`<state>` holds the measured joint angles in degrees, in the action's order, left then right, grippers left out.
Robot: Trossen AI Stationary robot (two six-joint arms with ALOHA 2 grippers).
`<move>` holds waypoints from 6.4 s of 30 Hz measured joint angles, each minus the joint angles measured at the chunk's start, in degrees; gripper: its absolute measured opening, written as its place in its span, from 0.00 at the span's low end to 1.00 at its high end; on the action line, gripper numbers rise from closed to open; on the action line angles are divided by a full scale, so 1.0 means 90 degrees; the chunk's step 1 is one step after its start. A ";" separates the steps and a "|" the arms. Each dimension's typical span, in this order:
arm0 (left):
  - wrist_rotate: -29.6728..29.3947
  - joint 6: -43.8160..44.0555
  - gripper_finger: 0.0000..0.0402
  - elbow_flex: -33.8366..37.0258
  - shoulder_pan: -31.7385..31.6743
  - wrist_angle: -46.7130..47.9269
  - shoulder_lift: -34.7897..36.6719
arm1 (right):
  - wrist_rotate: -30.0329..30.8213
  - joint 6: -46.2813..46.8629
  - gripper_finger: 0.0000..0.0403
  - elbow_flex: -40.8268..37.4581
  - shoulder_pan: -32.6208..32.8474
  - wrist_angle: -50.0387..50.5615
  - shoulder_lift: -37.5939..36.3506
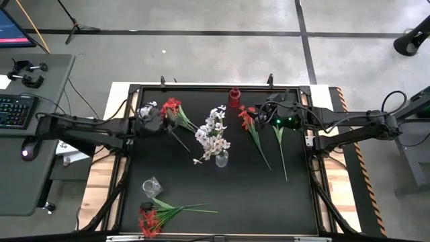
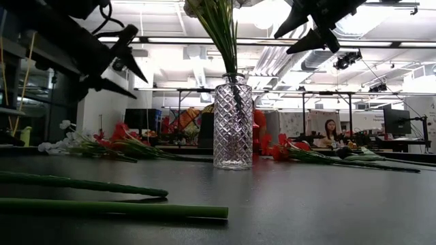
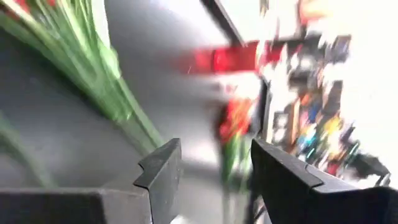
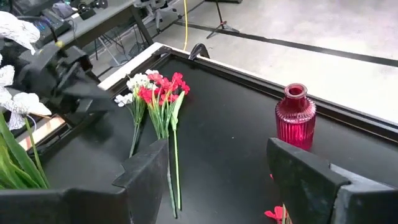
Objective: Sort flowers into vase by color
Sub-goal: Put the white flowers into the right transparent vase
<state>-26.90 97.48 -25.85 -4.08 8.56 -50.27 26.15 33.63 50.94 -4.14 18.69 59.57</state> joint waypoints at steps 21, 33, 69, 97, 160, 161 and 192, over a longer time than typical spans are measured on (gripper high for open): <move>0.1147 0.1795 0.46 -0.2551 -0.0602 0.5340 -0.3902 | -0.0110 0.0060 0.65 0.0000 0.0000 0.0018 0.0000; 0.1703 0.1990 0.46 -0.2567 -0.0599 0.4888 -0.4583 | -0.0124 -0.0120 0.65 -0.0001 0.0000 0.0020 0.0000; 0.1348 0.1372 0.46 -0.2288 -0.0721 0.4101 -0.4798 | -0.0262 -0.0189 0.65 -0.0002 0.0000 0.0040 0.0000; 0.0591 0.2736 0.46 -0.2257 -0.0282 0.4131 -0.4825 | -0.0263 -0.0768 0.65 -0.0002 0.0000 0.0042 0.0000; 0.1545 -0.1856 0.00 -0.2102 0.0914 0.4603 -0.0488 | -0.0308 -0.0573 0.65 -0.0002 0.0005 0.0086 0.0000; 0.1717 -0.2003 0.00 -0.2150 0.0912 0.4600 -0.0362 | -0.0308 -0.0573 0.65 -0.0002 0.0005 0.0086 0.0000; 0.0659 -0.6092 0.00 -0.4289 -0.0365 0.3498 0.1016 | -0.0308 0.0159 0.65 -0.0002 0.0005 0.0035 0.0001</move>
<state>-20.97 42.65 -64.45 -7.36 40.04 -41.13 23.38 35.06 50.92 -4.10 19.01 59.58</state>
